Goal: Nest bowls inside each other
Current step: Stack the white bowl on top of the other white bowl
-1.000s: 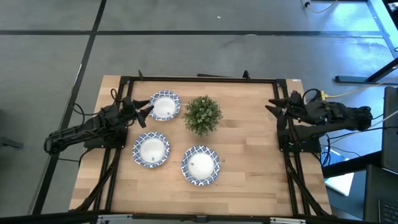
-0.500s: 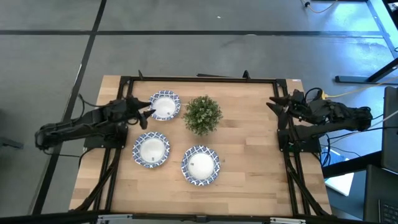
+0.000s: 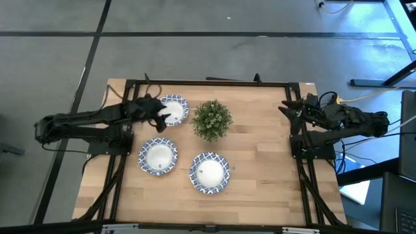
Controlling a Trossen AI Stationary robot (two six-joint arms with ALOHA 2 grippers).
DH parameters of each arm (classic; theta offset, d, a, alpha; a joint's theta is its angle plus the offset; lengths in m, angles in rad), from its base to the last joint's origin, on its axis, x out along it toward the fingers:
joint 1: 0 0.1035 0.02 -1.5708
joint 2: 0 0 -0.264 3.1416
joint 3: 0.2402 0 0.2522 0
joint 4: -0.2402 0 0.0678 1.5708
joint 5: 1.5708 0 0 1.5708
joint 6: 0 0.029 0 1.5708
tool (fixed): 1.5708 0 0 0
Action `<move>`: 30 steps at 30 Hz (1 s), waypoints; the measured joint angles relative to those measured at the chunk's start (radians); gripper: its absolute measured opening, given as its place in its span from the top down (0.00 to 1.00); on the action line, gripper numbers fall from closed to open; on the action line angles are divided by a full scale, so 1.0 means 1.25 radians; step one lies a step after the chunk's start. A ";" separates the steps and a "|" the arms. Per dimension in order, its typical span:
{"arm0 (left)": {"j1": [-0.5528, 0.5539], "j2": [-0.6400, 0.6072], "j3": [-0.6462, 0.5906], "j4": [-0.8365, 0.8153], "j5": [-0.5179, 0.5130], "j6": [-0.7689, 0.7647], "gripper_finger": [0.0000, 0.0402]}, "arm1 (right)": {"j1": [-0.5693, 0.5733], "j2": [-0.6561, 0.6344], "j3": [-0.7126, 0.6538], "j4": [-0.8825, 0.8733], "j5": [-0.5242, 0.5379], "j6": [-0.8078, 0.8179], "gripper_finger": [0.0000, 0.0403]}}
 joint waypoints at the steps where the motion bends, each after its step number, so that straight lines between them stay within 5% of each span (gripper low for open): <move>1: -0.007 0.020 0.003 -0.005 0.014 0.005 0.51 | 0.000 0.000 0.000 0.000 0.000 0.000 0.58; 9: -0.072 0.142 0.004 -0.007 0.030 0.013 0.51 | 0.000 0.000 0.000 -0.002 0.000 0.000 0.58; 30: -0.084 0.261 0.004 -0.019 0.011 0.015 0.51 | 0.000 0.000 0.000 -0.007 -0.008 0.003 0.58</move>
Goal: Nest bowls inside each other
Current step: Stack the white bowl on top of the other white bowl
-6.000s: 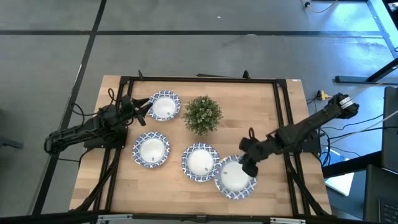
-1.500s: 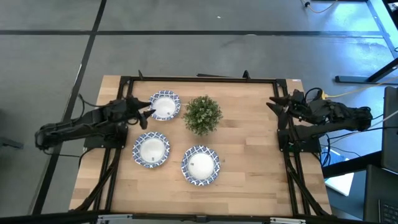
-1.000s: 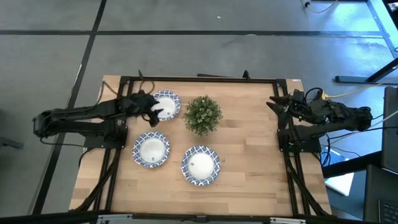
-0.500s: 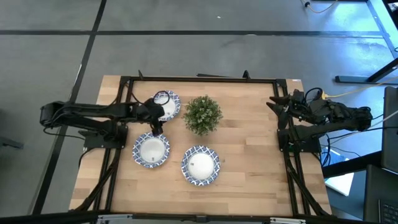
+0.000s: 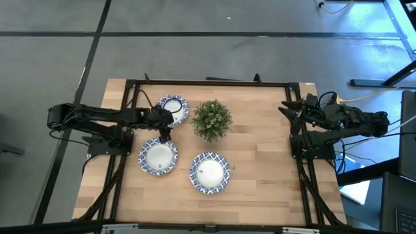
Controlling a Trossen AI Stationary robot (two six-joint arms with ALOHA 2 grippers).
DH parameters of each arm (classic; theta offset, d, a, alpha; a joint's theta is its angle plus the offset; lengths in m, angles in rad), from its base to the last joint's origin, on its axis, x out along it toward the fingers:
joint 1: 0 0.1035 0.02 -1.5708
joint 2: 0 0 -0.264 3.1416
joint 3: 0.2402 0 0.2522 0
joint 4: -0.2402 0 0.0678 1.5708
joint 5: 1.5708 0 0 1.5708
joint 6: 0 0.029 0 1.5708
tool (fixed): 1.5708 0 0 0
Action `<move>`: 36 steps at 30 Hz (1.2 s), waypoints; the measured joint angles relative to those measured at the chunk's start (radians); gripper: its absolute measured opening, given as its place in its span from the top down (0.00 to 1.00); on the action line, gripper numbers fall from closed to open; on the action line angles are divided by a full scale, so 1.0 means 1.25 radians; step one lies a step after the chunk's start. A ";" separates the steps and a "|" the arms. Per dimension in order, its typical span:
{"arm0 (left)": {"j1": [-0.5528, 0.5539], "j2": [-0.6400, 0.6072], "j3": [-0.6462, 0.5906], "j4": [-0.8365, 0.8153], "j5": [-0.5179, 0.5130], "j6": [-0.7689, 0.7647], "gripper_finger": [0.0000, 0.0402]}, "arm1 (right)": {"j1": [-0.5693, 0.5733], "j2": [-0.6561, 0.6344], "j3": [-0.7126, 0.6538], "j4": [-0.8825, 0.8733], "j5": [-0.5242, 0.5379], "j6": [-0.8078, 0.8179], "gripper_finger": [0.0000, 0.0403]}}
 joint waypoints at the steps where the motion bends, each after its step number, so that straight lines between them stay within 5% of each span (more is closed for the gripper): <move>1: 0.000 0.007 0.000 0.000 0.000 0.003 0.51 | 0.000 0.000 0.000 0.000 -0.001 0.000 0.58; 8: 0.005 0.047 0.000 0.003 -0.062 0.004 0.51 | 0.000 0.000 0.000 0.000 -0.017 0.000 0.58; 24: 0.057 0.071 0.000 0.003 -0.015 -0.002 0.52 | 0.000 0.000 0.000 -0.001 -0.021 -0.002 0.58; 36: 0.062 0.071 0.000 0.003 0.009 -0.003 0.76 | 0.000 0.000 0.000 -0.010 -0.021 -0.003 0.58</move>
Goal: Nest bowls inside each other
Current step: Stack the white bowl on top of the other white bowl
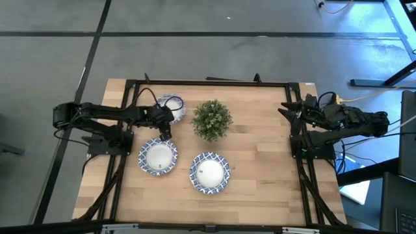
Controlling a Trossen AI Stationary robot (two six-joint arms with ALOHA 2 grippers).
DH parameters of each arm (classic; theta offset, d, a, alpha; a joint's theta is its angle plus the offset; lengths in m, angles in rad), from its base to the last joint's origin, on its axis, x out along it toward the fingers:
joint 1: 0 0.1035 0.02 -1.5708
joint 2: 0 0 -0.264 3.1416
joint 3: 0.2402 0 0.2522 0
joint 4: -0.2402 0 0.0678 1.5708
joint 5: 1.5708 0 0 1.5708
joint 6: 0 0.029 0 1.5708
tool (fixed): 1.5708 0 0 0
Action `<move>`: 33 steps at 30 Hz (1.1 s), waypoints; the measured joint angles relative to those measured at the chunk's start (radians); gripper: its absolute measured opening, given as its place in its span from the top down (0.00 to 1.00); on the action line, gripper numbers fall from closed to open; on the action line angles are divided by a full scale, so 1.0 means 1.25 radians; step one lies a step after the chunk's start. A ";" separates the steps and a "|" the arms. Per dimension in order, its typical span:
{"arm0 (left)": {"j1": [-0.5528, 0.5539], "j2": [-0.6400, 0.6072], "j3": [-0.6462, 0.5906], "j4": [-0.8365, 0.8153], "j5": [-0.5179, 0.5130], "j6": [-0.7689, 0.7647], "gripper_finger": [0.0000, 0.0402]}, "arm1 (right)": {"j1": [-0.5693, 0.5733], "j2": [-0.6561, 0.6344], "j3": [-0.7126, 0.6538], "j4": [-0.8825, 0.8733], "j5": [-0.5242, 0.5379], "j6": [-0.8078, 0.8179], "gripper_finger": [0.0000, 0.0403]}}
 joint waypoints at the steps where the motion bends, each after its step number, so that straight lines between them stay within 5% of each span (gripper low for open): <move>1: 0.000 0.000 0.000 0.000 0.000 0.000 0.78 | 0.000 0.000 0.000 0.000 0.000 0.000 0.58; 24: 0.000 -0.003 0.031 -0.008 0.030 0.000 0.99 | 0.000 0.000 0.000 -0.001 0.000 0.000 0.58; 33: -0.001 -0.003 0.181 -0.230 0.039 0.045 1.00 | 0.000 0.000 0.000 -0.013 0.000 0.000 0.58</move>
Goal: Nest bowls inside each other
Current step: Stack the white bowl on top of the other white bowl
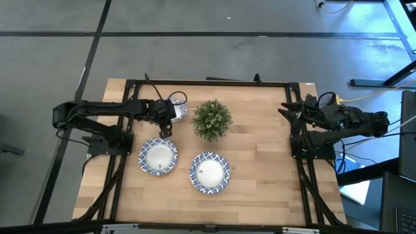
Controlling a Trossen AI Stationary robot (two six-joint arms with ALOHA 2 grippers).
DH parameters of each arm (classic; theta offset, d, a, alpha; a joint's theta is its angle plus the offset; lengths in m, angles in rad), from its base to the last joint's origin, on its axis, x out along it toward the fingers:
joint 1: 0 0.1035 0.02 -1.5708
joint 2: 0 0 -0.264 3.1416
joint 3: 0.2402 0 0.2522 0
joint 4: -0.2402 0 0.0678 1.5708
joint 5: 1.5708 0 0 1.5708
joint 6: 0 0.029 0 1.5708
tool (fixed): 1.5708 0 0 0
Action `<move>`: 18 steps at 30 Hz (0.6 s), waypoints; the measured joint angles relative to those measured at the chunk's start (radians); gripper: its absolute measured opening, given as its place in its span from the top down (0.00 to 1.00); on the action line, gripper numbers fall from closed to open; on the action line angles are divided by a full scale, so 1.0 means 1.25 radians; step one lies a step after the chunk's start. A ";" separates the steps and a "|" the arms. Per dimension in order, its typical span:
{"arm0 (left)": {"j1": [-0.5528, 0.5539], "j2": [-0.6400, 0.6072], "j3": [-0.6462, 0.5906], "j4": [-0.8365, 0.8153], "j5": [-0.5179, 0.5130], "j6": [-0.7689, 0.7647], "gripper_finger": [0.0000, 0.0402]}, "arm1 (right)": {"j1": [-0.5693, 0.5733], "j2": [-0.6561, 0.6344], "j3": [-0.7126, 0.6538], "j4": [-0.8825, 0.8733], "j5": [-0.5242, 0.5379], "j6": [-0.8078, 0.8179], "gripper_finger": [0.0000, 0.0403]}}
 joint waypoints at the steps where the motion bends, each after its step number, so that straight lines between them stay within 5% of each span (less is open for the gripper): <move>1: -0.002 0.000 0.018 -0.034 0.000 0.000 1.00 | 0.000 0.000 0.000 -0.005 0.000 0.002 0.58; 8: -0.054 -0.024 0.114 -0.133 0.064 -0.044 1.00 | 0.000 0.000 0.000 -0.020 0.001 0.003 0.58; 18: -0.282 -0.086 0.200 -0.128 0.105 -0.183 1.00 | 0.000 0.000 0.000 -0.020 0.001 0.003 0.58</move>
